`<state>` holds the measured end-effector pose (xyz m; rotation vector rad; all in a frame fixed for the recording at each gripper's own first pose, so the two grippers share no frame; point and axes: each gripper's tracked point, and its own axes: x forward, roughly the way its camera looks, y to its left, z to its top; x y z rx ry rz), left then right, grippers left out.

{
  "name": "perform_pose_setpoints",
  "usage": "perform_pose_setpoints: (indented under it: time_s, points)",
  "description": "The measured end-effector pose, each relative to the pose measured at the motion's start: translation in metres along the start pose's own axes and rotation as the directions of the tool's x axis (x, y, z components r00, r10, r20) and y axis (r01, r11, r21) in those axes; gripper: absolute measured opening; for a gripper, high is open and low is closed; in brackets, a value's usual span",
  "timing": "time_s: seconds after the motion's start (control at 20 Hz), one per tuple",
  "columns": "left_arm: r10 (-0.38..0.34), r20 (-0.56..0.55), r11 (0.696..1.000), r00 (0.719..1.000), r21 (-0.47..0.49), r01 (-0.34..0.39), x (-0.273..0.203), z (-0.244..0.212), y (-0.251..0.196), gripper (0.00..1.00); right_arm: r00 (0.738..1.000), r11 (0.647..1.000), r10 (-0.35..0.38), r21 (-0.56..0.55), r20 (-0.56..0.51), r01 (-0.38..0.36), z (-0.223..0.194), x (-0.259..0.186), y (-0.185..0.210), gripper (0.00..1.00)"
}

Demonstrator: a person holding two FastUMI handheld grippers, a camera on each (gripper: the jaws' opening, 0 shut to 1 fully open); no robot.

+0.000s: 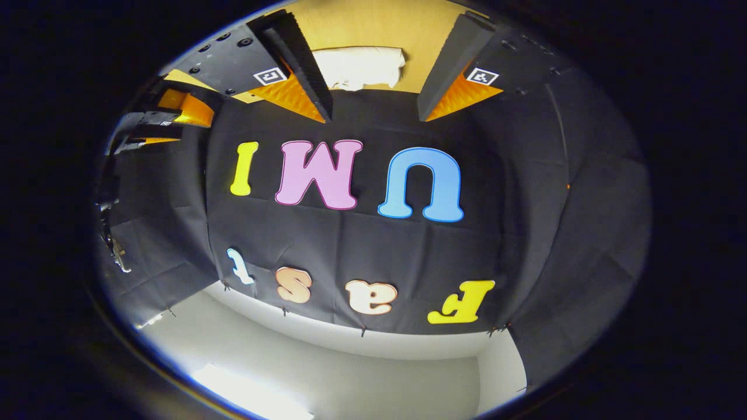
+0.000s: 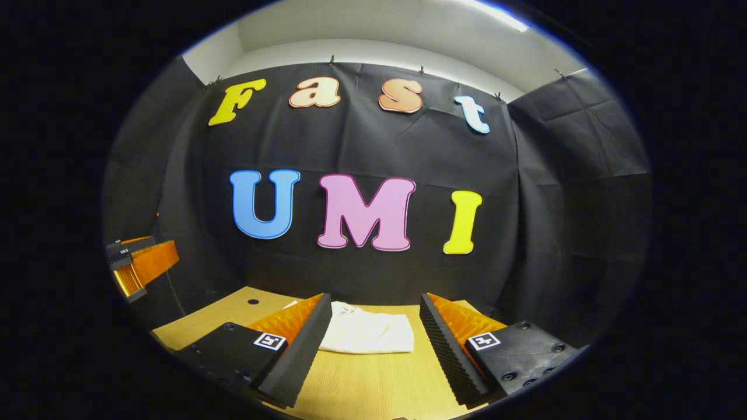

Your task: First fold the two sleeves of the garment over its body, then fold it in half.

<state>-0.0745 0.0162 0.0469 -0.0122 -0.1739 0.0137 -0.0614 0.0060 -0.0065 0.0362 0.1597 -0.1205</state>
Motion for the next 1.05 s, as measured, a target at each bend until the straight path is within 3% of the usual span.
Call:
perform_pose_setpoints:
  time_s: [0.25, 0.5, 1.05]
  points:
    - [-0.004, -0.018, 0.999, 1.000, 0.045, 0.005, 0.006, -0.004, 0.000, 0.96, 1.000, 1.000, 0.008, -0.003, -0.024, -0.008, -0.003, 0.005, -0.003, 0.96]
    - [-0.011, -0.037, 0.999, 0.999, 0.031, 0.012, 0.007, -0.006, 0.003, 0.95, 1.000, 1.000, 0.008, -0.005, -0.002, -0.008, 0.004, 0.008, -0.003, 0.96]
    - [-0.018, -0.038, 0.999, 0.999, 0.040, 0.020, 0.016, -0.008, 0.006, 0.96, 0.998, 0.999, -0.048, -0.015, 0.039, 0.049, 0.015, 0.007, -0.015, 0.96]
